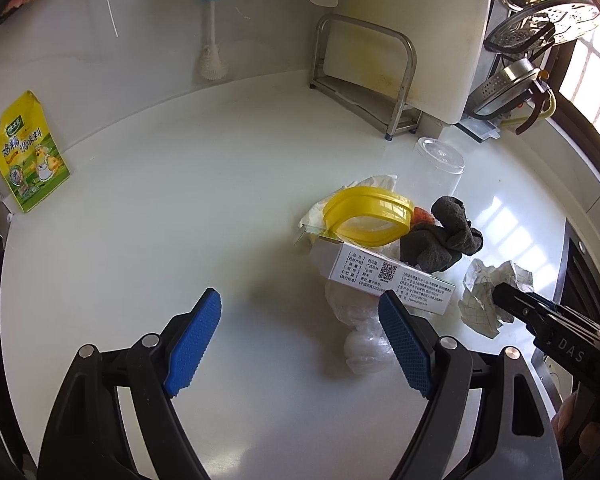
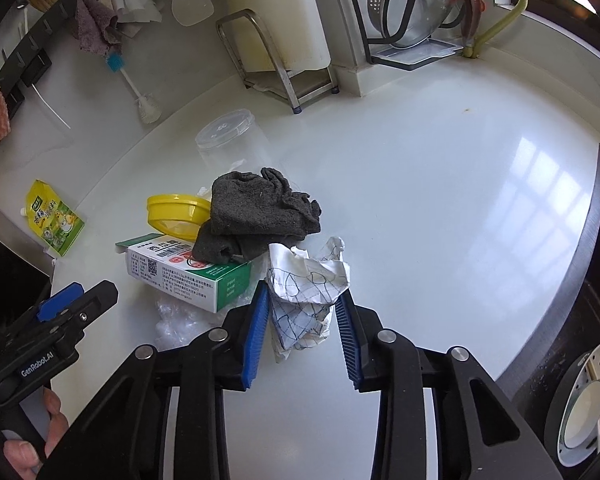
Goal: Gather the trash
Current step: 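Grasp the crumpled white paper with the right tool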
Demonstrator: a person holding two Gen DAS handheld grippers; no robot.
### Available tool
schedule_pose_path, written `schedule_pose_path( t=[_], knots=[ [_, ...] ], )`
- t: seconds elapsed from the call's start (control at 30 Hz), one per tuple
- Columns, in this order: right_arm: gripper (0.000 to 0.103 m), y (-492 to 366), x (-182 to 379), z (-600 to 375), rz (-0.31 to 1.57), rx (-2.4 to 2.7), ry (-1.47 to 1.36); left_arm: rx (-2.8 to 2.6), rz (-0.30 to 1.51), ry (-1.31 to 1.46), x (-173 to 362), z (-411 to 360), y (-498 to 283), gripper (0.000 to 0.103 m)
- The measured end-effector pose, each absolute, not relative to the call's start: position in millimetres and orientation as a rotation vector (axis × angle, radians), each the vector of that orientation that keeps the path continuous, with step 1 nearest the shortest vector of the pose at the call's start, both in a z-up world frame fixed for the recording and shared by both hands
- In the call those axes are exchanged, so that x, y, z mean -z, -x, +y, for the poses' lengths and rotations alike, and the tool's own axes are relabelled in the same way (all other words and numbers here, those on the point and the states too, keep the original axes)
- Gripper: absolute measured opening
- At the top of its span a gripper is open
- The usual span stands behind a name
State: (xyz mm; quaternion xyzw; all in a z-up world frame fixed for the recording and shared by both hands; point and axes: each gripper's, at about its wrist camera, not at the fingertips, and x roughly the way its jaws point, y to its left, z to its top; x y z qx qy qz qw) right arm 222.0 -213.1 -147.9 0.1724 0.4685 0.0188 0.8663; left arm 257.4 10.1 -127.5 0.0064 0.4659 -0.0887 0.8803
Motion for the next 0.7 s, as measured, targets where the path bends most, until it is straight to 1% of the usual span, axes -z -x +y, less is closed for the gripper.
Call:
schedule_pose_path(
  t=[0.27,0.7],
  knots=[
    [0.033,-192.4,149.0,-228.1,0.984,0.02,-0.388,0.192,0.979,0.009,129.0,-9.0,-259.4,0.079],
    [0.033,-160.3,152.3,-242.5,0.962,0.061,-0.434,0.17,1.073,0.13,153.9,-24.3,-267.3,0.079]
  ],
)
